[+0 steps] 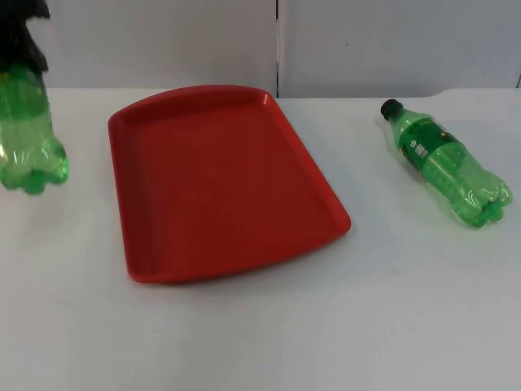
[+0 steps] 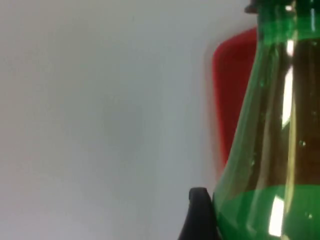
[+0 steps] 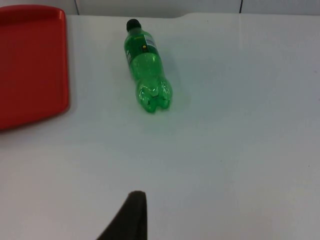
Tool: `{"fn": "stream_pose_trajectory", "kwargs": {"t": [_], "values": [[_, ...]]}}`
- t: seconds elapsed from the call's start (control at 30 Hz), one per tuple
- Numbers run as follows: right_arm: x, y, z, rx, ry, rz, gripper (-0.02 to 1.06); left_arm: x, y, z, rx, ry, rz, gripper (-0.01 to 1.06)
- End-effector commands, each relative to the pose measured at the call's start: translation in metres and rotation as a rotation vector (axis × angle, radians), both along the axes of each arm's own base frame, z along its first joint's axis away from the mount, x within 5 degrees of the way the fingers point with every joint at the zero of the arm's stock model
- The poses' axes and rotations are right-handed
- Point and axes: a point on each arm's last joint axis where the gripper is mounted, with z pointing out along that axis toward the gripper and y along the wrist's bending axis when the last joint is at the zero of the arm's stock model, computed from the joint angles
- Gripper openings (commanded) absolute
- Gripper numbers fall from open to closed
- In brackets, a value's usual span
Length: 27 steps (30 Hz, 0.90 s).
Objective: Place the bottle upright on the tray.
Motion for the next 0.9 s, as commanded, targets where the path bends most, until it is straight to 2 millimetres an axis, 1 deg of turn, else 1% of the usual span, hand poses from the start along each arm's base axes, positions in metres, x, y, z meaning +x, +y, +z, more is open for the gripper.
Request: {"fn": "stream_pose_trajectory", "kwargs": {"t": [0.0,0.07,0.13,0.17,0.33,0.37,0.5,0.53,0.6,0.67,0.7,0.77,0.87], "values": [[0.000,0.000,0.000,0.002,-0.007,-0.006,1.05,0.001,-0.009,0.024,0.026,-0.135,-0.041,0.00],[0.000,0.000,0.000,0.002,-0.007,-0.006,1.05,0.001,-0.020,0.040,0.079,-0.234,-0.076,0.00],[0.000,0.000,0.000,0.002,-0.007,-0.006,1.05,0.002,-0.036,0.052,0.134,-0.318,-0.112,0.00],[0.000,0.000,0.000,0.002,-0.007,-0.006,1.05,0.002,-0.036,0.052,0.134,-0.318,-0.112,0.00],[0.000,0.000,0.000,0.002,-0.007,-0.006,1.05,0.004,-0.075,0.070,0.192,-0.518,-0.107,0.00],[0.000,0.000,0.000,0.002,-0.007,-0.006,1.05,0.004,-0.075,0.070,0.192,-0.518,-0.107,0.00],[0.000,0.000,0.000,0.002,-0.007,-0.006,1.05,0.003,-0.103,0.086,0.228,-0.691,-0.080,0.00],[0.000,0.000,0.000,0.002,-0.007,-0.006,1.05,0.003,-0.103,0.086,0.228,-0.691,-0.080,0.00],[0.000,0.000,0.000,0.002,-0.007,-0.006,1.05,0.001,-0.117,0.092,0.271,-0.777,-0.118,0.00],[0.000,0.000,0.000,0.002,-0.007,-0.006,1.05,0.001,-0.126,0.093,0.268,-0.829,-0.164,0.00],[0.000,0.000,0.000,0.002,-0.007,-0.006,1.05,0.001,-0.126,0.093,0.268,-0.829,-0.164,0.00],[0.000,0.000,0.000,0.002,-0.007,-0.006,1.05,0.003,-0.133,0.092,0.252,-0.884,-0.234,0.00],[0.000,0.000,0.000,0.002,-0.007,-0.006,1.05,0.008,-0.134,0.088,0.201,-0.929,-0.289,0.00]]}}
